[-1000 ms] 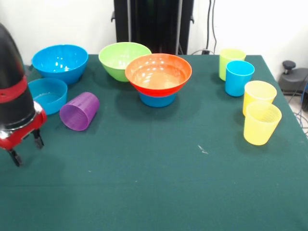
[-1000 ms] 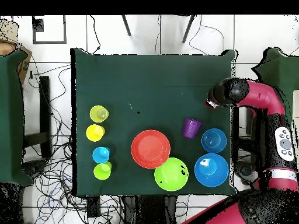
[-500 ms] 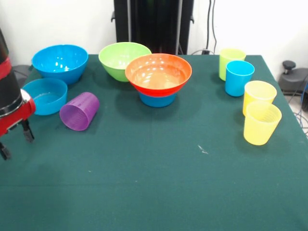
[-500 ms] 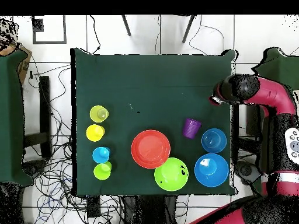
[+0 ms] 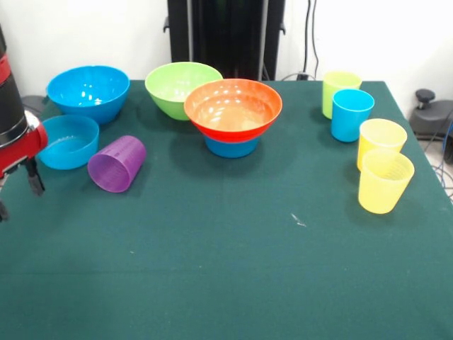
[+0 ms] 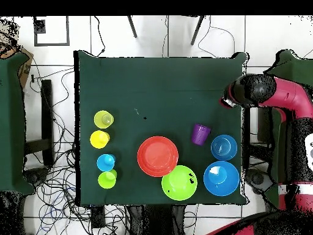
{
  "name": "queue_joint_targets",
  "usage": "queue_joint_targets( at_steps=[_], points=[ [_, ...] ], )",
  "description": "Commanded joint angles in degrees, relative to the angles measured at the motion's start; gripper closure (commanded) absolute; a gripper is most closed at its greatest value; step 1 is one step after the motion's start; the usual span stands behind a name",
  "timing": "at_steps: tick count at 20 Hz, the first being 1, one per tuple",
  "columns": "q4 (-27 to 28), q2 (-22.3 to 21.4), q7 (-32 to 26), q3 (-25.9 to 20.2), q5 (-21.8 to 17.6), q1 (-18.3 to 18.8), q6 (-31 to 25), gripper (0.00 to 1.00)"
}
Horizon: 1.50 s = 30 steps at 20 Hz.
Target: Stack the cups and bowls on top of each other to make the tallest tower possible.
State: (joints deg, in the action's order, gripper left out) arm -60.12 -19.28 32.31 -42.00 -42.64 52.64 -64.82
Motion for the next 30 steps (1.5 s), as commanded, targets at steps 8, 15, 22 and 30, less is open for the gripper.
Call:
queue_joint_targets(
  at_steps=[8, 15, 22, 30],
  points=[
    [-3.77, 0.55, -0.47, 6.58, 2.86, -4.4, -10.21, 0.0],
    [-1.9, 0.52, -3.04, 7.72, 3.66, -5.73, -16.7, 0.0],
    [0.85, 1.33, -4.71, 9.01, 1.2, -7.79, -22.22, 0.0],
    [1.2, 1.76, -6.39, 8.69, 1.52, -8.29, -24.25, 0.0]
  ],
)
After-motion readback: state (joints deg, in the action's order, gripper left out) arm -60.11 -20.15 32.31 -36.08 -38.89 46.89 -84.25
